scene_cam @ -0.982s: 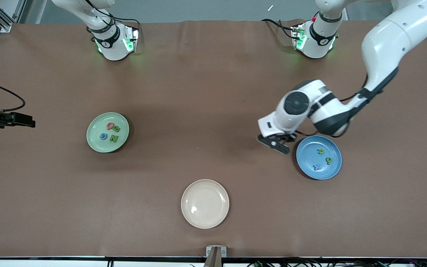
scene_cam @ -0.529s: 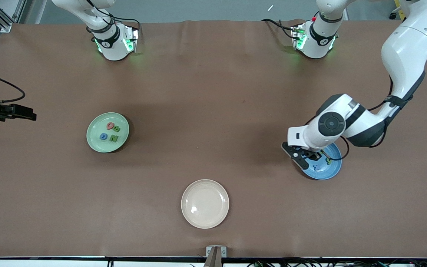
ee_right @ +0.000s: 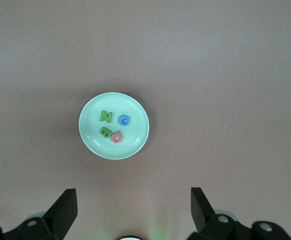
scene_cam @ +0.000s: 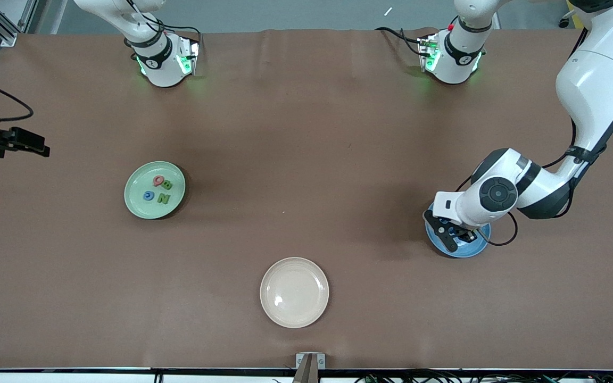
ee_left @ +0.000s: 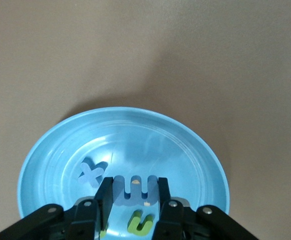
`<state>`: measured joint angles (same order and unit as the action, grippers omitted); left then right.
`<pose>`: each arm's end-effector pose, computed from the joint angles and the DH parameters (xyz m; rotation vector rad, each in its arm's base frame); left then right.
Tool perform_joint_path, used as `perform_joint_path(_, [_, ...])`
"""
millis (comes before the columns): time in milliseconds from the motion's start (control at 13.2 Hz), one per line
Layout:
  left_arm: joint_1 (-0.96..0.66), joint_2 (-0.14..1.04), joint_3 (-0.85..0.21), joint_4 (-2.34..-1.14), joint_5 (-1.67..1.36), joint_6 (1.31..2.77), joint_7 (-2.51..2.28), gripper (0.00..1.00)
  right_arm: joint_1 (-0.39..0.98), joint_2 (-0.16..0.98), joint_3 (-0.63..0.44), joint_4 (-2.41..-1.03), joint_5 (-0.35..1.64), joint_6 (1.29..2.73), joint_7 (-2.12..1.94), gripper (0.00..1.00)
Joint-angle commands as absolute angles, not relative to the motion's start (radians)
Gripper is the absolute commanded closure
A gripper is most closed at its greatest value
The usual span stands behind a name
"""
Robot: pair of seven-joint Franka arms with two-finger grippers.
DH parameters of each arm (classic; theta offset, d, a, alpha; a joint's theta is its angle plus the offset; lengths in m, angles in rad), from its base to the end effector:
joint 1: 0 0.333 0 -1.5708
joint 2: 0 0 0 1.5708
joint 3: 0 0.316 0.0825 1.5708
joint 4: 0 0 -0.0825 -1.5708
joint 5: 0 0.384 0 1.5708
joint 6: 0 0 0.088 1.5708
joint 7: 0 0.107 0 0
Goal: Sort upper and lower case letters into plates
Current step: 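Carry the blue E over the blue plate with the left gripper, then open the left gripper to drop the E into the blue plate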
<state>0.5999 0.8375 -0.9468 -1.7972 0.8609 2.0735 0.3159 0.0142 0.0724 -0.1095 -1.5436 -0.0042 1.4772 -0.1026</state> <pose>0.6203 -0.1313 0.2185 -2.6802 1.5348 0.1548 0.5623 -0.0520 0.5894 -3.1324 -0.0109 0.2179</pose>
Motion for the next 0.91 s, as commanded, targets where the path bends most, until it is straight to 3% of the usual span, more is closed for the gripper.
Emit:
perform_joint_path(0, [0.592,0.847,-0.934,-1.801,0.891,2.085,0.328,0.87,-0.021,-0.011,-0.064,-1.641,0.008,1.508,-0.087,0.00])
perform_joint_path(680, [0.601,0.861,-0.902,-1.847,0.891,2.083,0.308,0.84,-0.014,-0.072,-0.060,-1.664,-0.003,1.506,-0.089,0.00])
perform_joint_path(755, [0.601,0.858,-0.902,-1.845,0.891,2.083,0.310,0.74,-0.014,-0.075,-0.060,-1.664,-0.003,1.505,-0.089,0.00])
perform_joint_path(831, [0.603,0.850,-0.903,-1.838,0.881,2.080,0.319,0.52,-0.018,-0.080,-0.061,-1.666,-0.003,1.505,-0.090,0.00])
